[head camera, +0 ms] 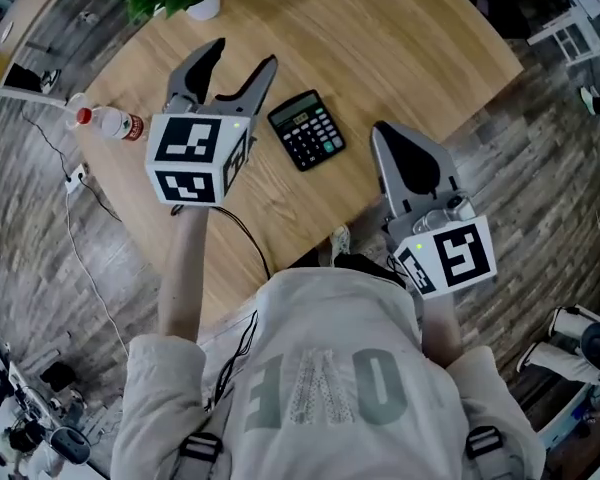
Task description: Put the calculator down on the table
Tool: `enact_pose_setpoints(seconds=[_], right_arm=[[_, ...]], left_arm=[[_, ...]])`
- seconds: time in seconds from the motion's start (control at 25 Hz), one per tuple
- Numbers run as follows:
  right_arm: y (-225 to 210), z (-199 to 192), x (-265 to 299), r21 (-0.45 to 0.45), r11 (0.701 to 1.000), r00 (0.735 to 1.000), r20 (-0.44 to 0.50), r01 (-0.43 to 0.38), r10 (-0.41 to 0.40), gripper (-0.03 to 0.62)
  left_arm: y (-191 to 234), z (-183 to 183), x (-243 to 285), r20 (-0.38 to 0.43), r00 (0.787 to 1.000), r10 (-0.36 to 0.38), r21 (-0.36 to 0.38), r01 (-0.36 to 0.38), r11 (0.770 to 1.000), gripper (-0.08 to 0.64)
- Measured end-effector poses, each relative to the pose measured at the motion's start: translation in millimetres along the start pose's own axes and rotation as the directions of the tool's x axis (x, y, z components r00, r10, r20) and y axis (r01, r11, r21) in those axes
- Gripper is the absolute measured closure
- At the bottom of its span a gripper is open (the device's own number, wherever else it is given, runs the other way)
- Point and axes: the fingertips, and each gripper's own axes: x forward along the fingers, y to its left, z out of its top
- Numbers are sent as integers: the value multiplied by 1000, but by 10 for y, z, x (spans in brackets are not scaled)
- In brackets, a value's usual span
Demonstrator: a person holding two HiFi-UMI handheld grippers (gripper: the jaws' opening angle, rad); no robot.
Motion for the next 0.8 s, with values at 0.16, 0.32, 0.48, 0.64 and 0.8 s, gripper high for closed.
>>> enact_pose_setpoints(seconds=[0.16, 0.32, 0.48, 0.64, 0.8], right_arm=[[-26, 279, -92, -53, 998, 997, 73, 23, -19, 574], [-8, 547, -214, -93, 995, 988, 151, 41, -26, 574], [39, 776, -350, -97, 994, 973, 230, 52, -28, 574], [90, 928, -456, -106, 992, 958, 284, 74, -41, 574], [86, 951, -519, -98, 991, 951, 301, 95, -62, 574]], left_arm=[[1, 453, -501, 150, 979, 137, 7, -140, 990, 270], [-66, 830, -962, 289, 925, 246, 25, -264, 964, 371], [-186, 1080, -1362, 385, 858, 341, 9, -373, 928, 467], [-282, 1116, -1694, 423, 802, 422, -34, -452, 891, 551], [-398, 1060, -1853, 420, 787, 451, -68, -469, 881, 551]])
